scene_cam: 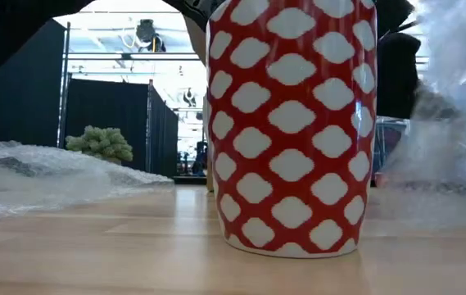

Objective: Wrap mug
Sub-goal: Wrap the yellow mug with the bubble wrap

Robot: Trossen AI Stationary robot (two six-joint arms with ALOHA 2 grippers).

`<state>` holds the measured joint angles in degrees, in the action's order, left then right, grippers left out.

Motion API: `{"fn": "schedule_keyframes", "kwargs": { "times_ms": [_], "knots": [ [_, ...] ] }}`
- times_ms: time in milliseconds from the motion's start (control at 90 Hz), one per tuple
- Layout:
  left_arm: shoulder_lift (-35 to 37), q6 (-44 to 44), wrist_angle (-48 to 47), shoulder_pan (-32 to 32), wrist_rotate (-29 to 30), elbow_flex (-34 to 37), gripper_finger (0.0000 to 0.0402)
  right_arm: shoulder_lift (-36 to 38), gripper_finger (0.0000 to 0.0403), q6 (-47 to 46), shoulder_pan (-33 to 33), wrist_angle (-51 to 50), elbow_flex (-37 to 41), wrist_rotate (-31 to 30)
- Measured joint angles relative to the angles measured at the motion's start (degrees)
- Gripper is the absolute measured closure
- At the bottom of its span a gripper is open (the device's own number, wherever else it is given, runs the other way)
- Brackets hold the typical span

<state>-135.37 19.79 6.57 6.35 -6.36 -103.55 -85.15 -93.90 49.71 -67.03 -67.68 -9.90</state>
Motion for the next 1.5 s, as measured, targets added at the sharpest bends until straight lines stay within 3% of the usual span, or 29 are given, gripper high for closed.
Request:
{"fn": "schedule_keyframes", "kwargs": {
  "times_ms": [67,467,878,1200,1500],
  "knots": [
    [0.4,0.0,-0.4,0.6,0.0,0.0,0.0222,-0.8,0.0143,-0.1,0.0,0.0,0.5,-2.2],
    [3.3,-3.0,0.8,4.9,-0.9,0.0,0.0222,-5.4,0.0143,2.1,-0.1,0.0,2.2,-2.1],
    [0.9,-5.9,5.0,8.2,-0.9,0.0,0.0222,-4.7,0.0143,4.6,0.1,2.0,1.1,-0.8],
    [-0.4,-5.9,3.9,8.2,-0.6,0.0,0.0222,-2.5,0.0143,4.5,0.3,-5.6,-3.6,1.3],
    [-0.4,-6.0,3.7,8.2,-0.6,0.0,0.0222,-1.4,0.0143,3.0,0.3,-5.9,-4.3,-8.6]
  ]
}}
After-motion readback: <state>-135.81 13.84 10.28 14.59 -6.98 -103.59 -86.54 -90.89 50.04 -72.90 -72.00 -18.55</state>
